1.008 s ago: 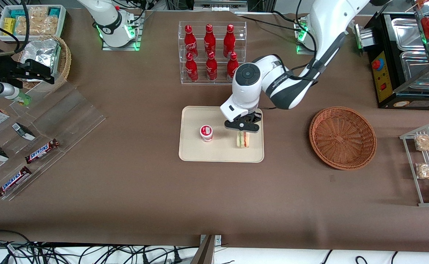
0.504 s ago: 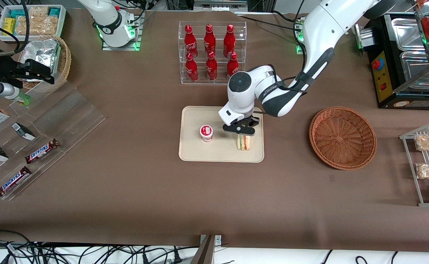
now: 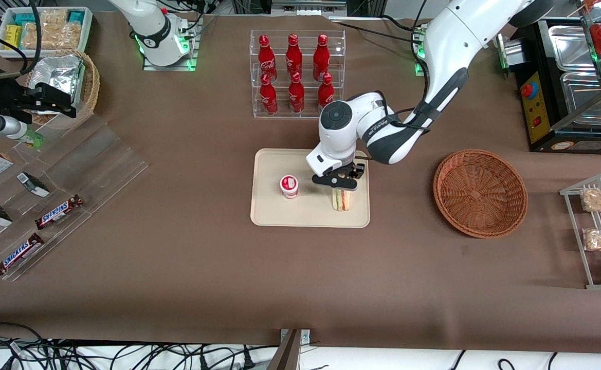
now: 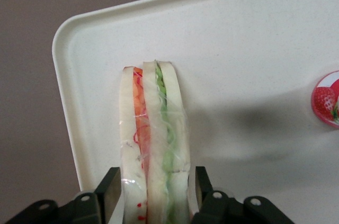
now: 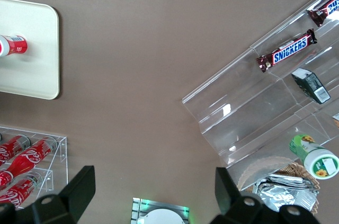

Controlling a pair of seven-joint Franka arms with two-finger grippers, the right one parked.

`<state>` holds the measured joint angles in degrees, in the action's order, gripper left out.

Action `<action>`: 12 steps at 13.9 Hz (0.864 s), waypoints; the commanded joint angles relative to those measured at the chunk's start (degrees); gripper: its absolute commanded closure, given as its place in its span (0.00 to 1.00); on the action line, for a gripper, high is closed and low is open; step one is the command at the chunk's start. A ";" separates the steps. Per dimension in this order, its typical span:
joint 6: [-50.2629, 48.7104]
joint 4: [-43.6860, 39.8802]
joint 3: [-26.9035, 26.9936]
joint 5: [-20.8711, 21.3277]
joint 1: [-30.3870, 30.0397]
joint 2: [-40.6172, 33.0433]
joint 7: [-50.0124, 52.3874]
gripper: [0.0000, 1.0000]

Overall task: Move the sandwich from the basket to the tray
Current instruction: 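Lower the sandwich onto the tray beside the strawberry cup, then open the left gripper and withdraw it toward the basket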

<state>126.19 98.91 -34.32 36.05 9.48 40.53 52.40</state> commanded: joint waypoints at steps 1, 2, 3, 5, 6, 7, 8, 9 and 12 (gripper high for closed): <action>-0.42 -1.26 -0.13 1.74 0.10 -0.27 3.75 0.00; -0.59 -1.53 -0.22 1.30 -0.16 -0.97 4.46 0.00; -0.77 -1.53 -0.22 0.69 -0.77 -2.63 4.73 0.00; -2.69 -1.79 -0.30 -2.90 -2.35 -6.49 5.69 0.00; -4.27 -2.14 -0.30 -4.75 -3.23 -8.86 5.70 0.00; -6.37 -2.23 -0.30 -5.98 -4.11 -10.97 5.61 0.00; -8.31 -2.67 -0.30 -6.52 -5.25 -12.91 5.52 0.00; -9.63 -2.93 -0.39 -7.48 -6.04 -14.67 5.52 0.00; -12.10 -3.02 -0.39 -11.08 -10.08 -20.56 5.00 0.00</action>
<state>116.14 94.85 -34.44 27.60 1.71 24.25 57.57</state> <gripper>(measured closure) 0.000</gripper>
